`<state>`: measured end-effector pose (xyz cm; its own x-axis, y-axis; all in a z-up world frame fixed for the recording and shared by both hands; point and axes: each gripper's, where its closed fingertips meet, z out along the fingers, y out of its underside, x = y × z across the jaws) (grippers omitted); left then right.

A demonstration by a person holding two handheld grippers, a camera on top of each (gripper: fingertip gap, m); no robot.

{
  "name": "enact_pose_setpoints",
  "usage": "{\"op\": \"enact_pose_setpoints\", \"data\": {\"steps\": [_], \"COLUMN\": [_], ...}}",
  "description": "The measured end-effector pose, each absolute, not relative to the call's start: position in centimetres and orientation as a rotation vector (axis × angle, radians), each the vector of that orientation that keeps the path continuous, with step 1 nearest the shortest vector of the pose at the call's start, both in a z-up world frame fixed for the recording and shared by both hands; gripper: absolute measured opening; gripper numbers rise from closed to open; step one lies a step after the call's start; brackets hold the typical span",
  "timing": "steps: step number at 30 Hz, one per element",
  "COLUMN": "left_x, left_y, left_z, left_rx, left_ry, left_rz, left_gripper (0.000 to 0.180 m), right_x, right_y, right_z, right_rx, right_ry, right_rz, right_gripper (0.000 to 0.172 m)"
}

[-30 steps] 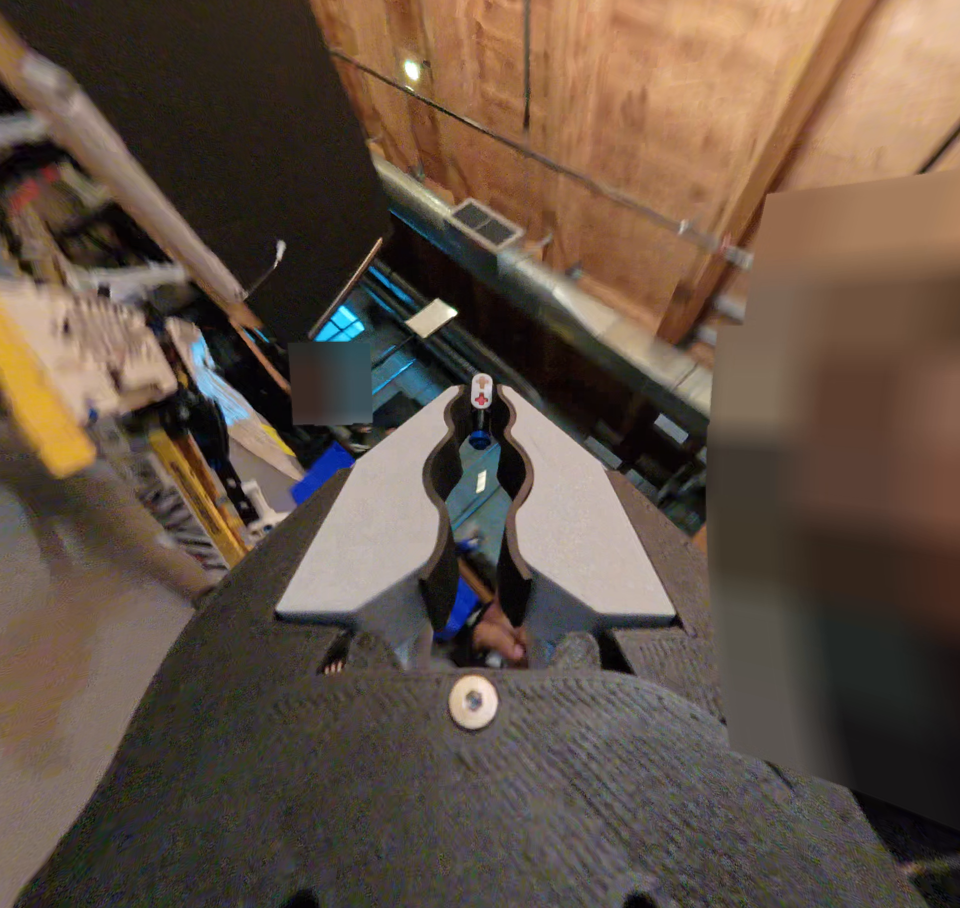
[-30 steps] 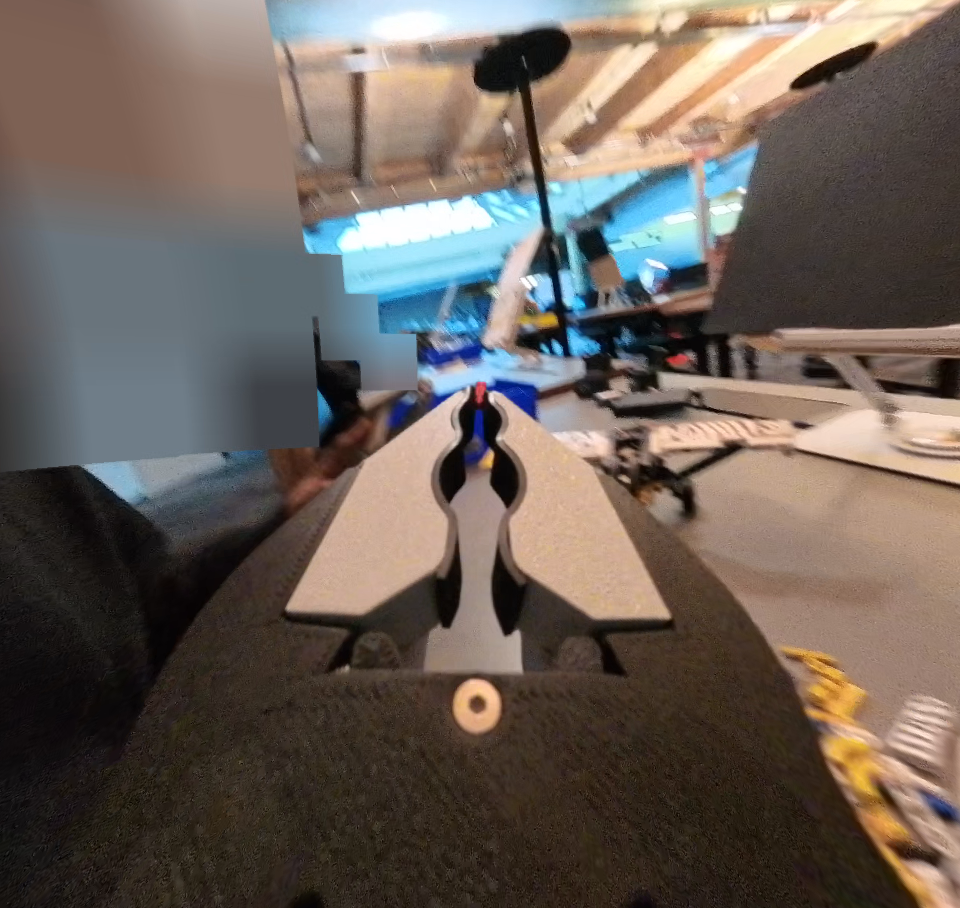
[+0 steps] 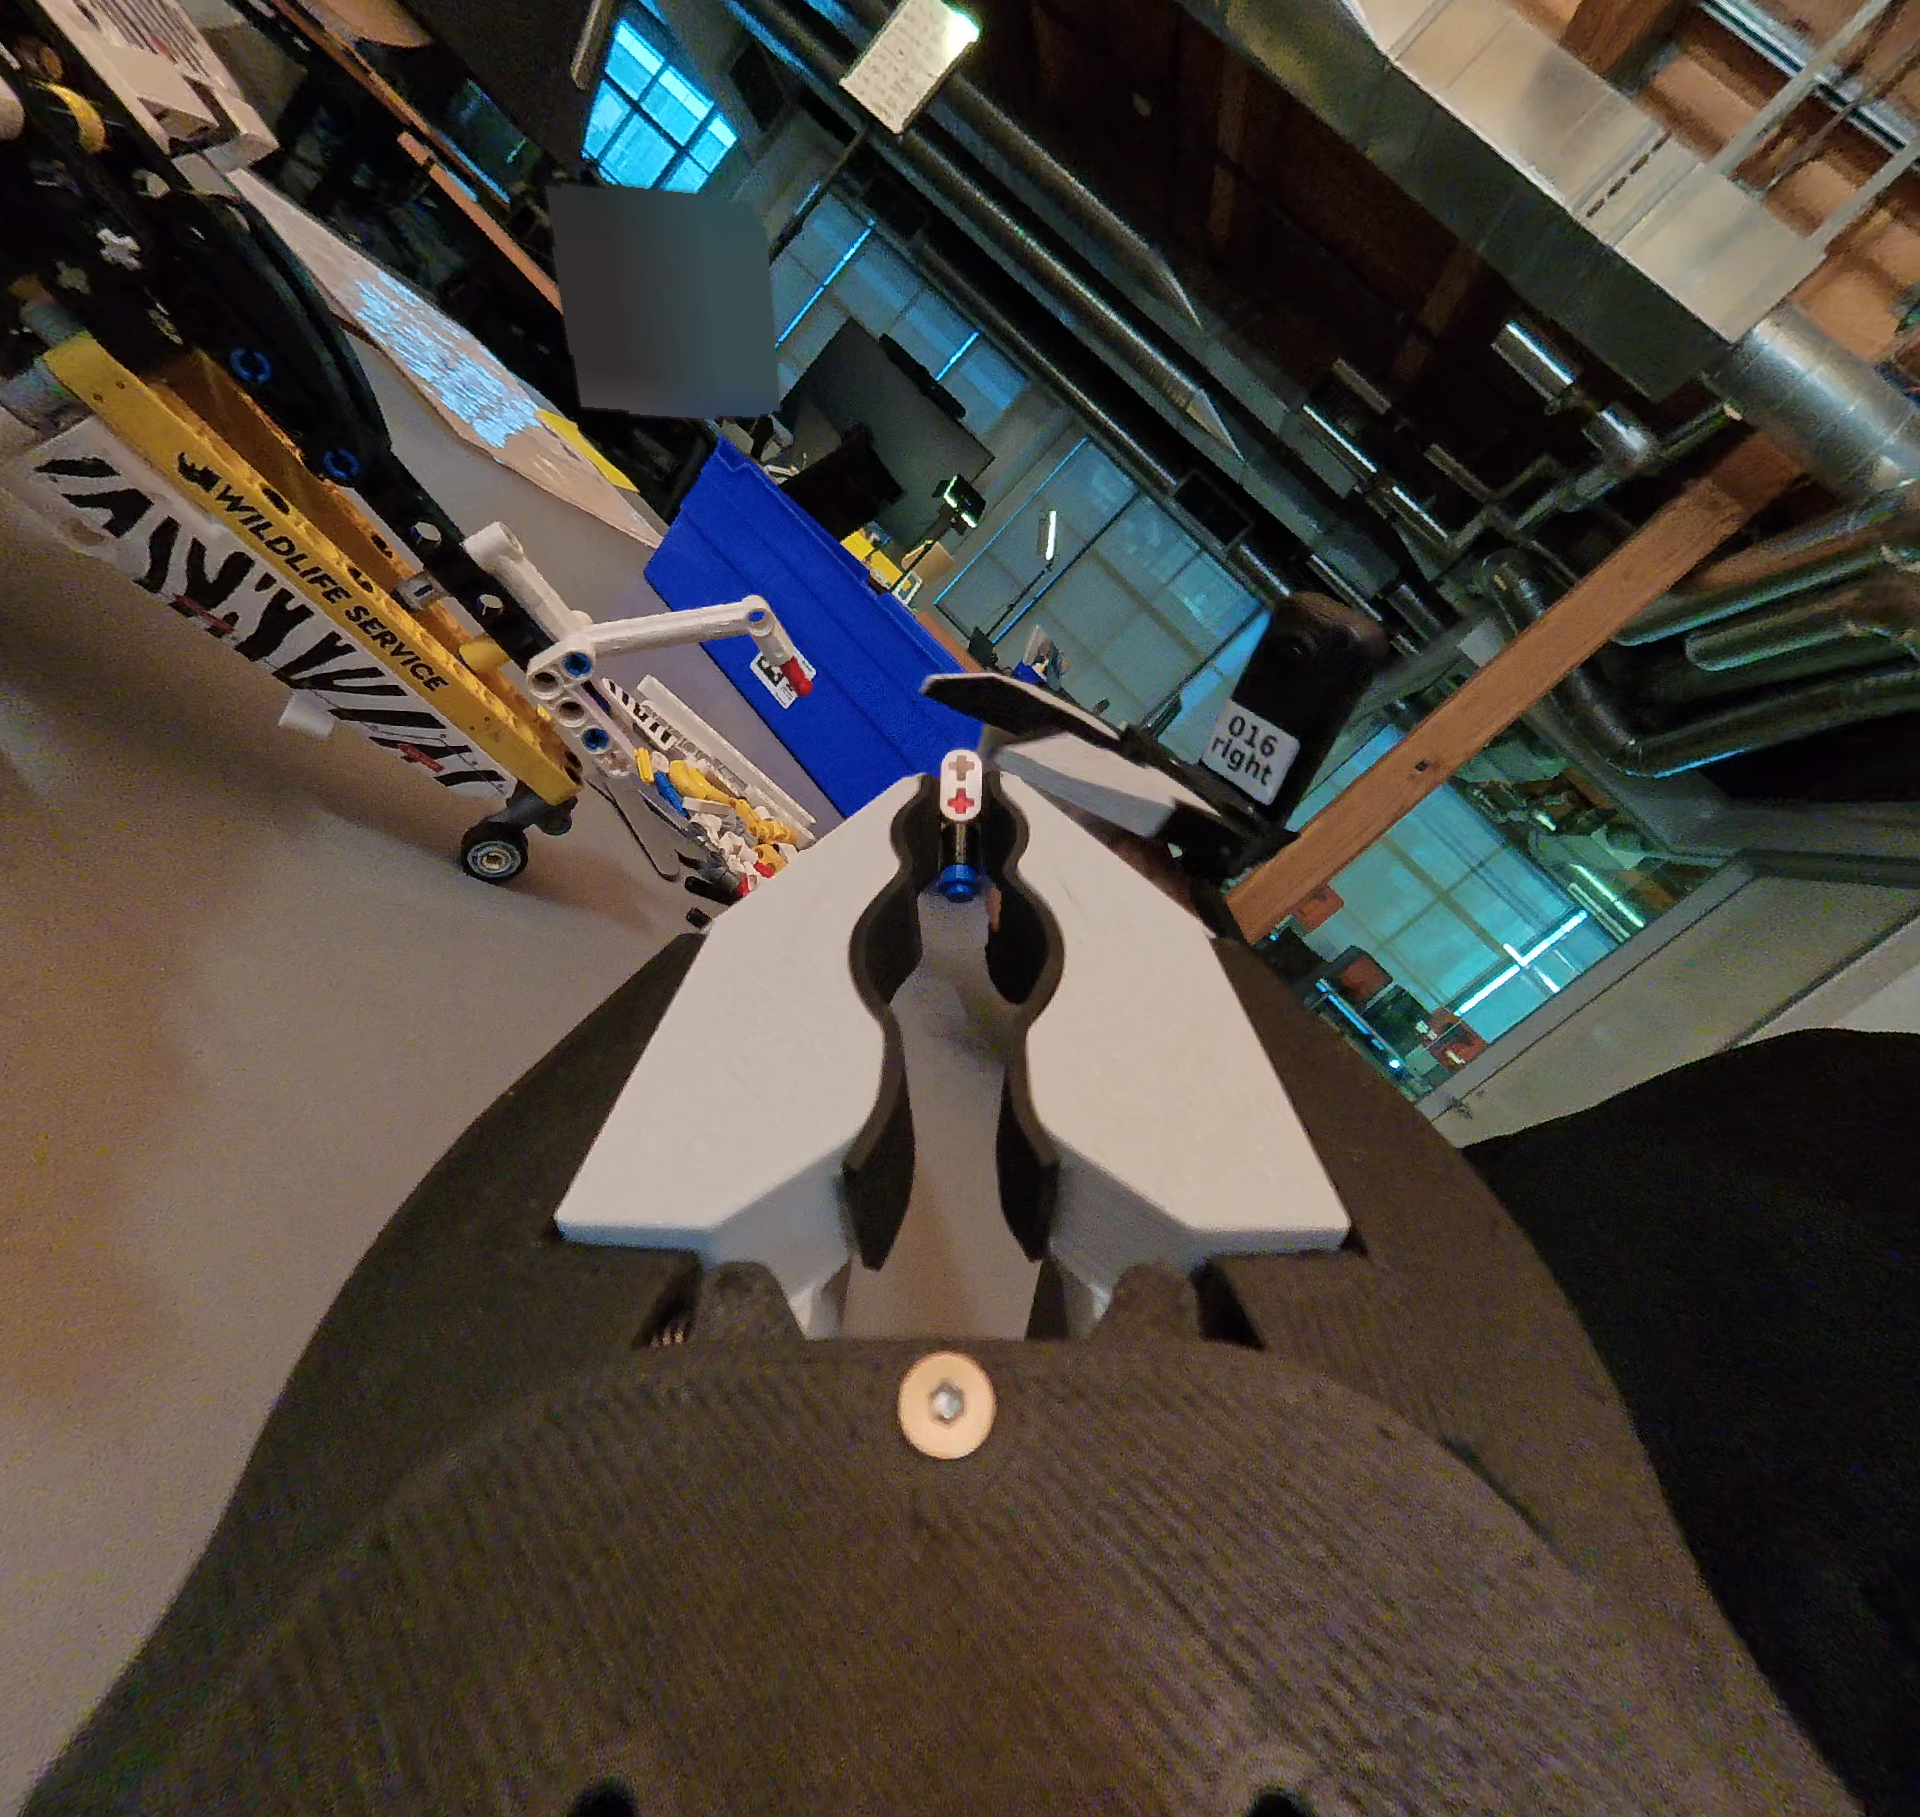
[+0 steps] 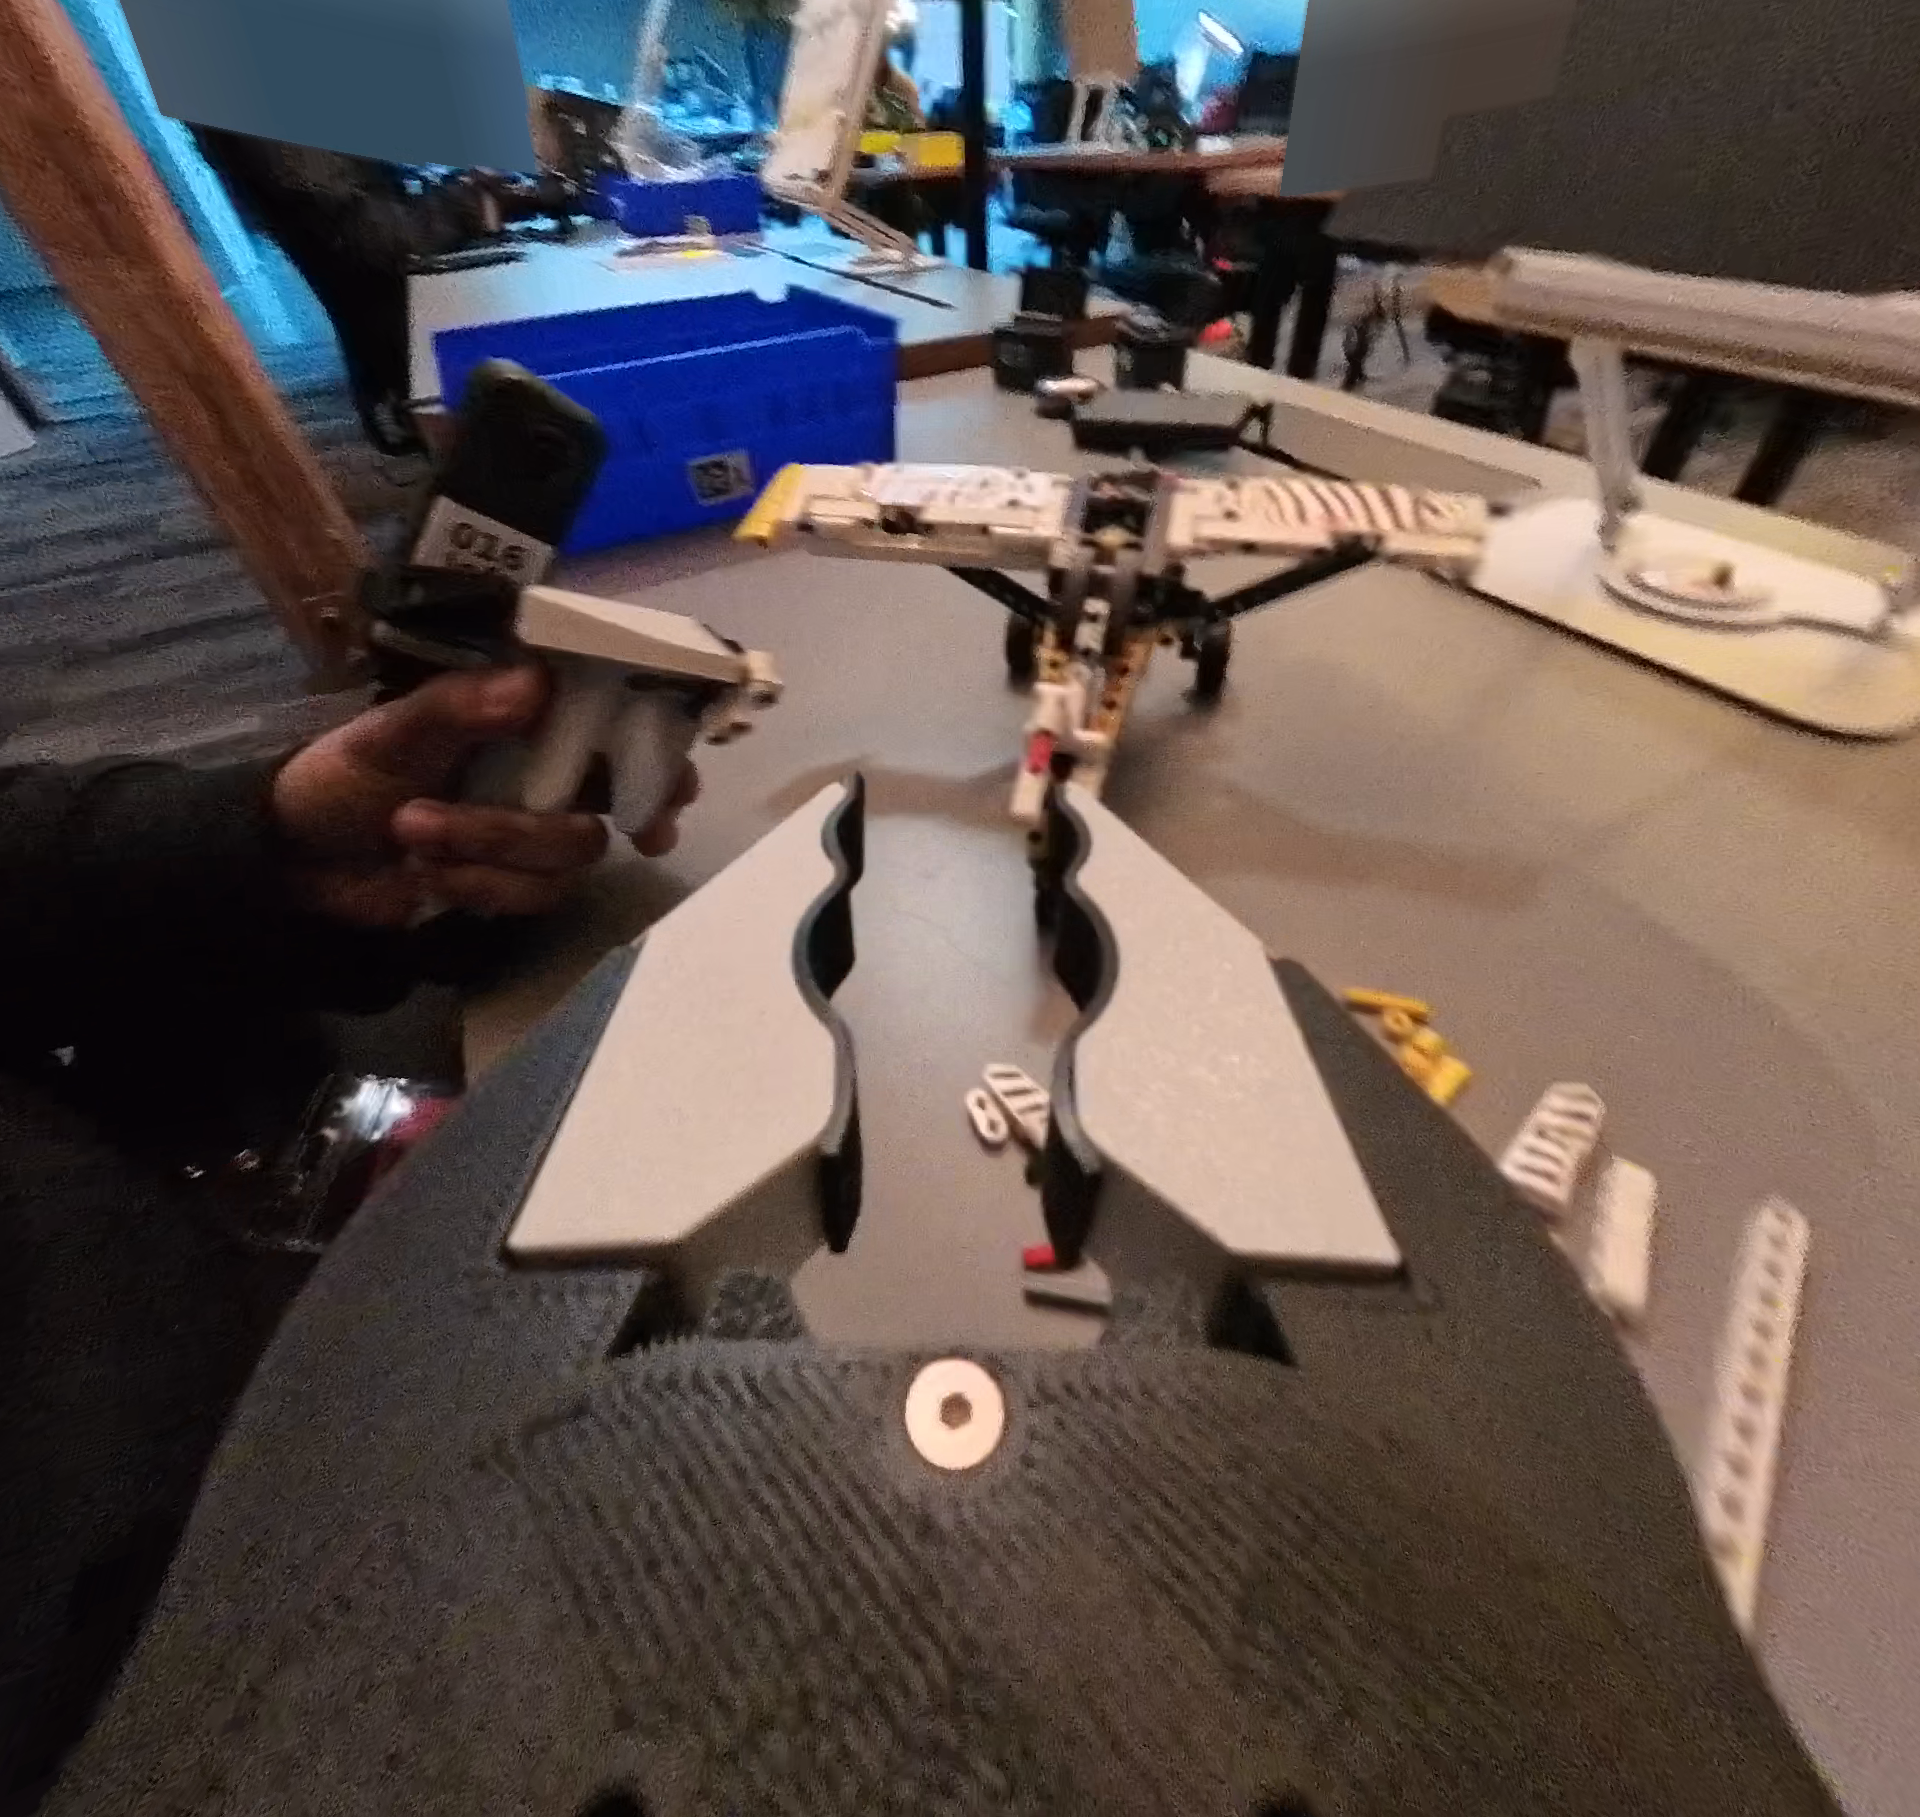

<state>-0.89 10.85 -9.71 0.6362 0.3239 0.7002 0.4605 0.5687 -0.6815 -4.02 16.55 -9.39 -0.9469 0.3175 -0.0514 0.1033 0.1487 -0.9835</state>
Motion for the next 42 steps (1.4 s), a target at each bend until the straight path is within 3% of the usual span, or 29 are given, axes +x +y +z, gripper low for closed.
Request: {"op": "enact_pose_setpoints", "data": {"steps": [8,14,18,22,25,27,42], "left_x": [-0.4,0.7,1.2,1.8,1.9,2.4,2.8], "left_y": [11.3,12.2,12.6,12.9,12.7,12.7,12.9], "left_z": [-9.5,-8.6,-8.4,-8.0,-7.7,-7.4,-7.2], "left_rx": [-1.008,-1.004,-1.023,-1.037,-1.017,-1.011,-1.011], "left_ry": [-0.872,-0.776,-0.737,-0.693,-0.675,-0.641,-0.611], "left_rz": [-0.126,-0.118,-0.124,-0.117,-0.097,-0.096,-0.107], "left_gripper": [0.003,0.003,0.003,0.002,0.024,0.025,0.006], "right_x": [0.3,2.0,2.5,2.7,2.8,2.8,2.9], "right_y": [11.0,10.2,10.9,11.2,11.6,12.0,12.3], "right_z": [-12.2,-11.4,-9.4,-9.2,-8.3,-7.5,-7.1], "right_rx": [-0.039,-0.190,-0.263,-0.256,-0.213,-0.184,-0.258], "right_ry": [-2.185,-2.333,-2.315,-2.330,-2.243,-2.162,-2.167], "right_rz": [1.681,1.963,2.247,2.332,2.390,2.428,2.652], "right_gripper": [0.026,0.024,0.010,0.007,0.005,0.005,0.005]}}
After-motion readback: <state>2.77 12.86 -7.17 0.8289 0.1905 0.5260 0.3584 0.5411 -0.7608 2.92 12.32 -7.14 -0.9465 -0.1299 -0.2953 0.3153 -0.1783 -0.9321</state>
